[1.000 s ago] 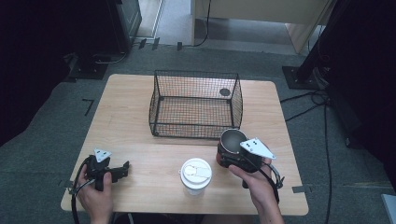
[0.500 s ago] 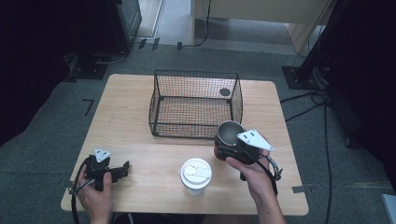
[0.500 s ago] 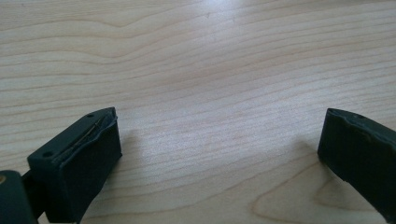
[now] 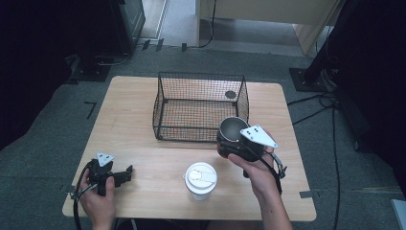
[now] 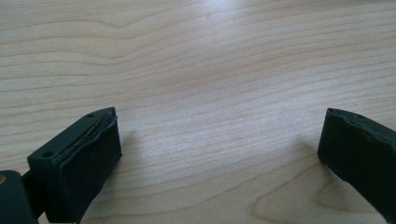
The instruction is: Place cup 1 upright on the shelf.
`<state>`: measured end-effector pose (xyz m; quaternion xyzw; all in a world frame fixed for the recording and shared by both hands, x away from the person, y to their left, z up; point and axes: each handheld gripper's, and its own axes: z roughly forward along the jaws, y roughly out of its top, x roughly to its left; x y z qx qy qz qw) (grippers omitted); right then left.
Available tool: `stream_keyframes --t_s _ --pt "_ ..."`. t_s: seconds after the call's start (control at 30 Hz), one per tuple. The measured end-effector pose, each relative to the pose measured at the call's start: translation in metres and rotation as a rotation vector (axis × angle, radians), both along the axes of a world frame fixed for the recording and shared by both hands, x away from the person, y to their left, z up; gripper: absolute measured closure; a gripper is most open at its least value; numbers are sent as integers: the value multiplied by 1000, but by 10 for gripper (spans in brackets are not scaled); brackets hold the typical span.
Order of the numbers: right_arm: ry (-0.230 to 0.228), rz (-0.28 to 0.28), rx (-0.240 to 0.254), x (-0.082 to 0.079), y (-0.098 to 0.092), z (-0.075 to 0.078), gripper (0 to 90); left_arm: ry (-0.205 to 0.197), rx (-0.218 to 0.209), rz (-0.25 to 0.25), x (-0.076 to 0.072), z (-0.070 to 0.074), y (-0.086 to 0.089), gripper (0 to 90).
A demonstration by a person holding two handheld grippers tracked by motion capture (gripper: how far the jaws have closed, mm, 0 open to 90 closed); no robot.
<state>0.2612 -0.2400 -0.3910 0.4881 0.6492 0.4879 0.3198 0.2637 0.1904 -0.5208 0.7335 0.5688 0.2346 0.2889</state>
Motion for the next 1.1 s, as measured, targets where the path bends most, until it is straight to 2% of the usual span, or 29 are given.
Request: stream_keyframes --t_s 0.4,0.63,0.7,0.73,1.1 --pt "-42 7 -6 8 10 15 69 0 -1 1 0 0 0 0" --pt "-99 6 3 14 17 21 68 -1 0 0 0 0 0 0" --pt "-154 -7 7 16 21 21 68 -1 0 0 0 0 0 0" --pt "-160 -8 9 17 21 21 68 0 0 0 0 0 0 0" --pt "-190 -3 57 28 30 27 68 -1 0 1 0 0 0 0"
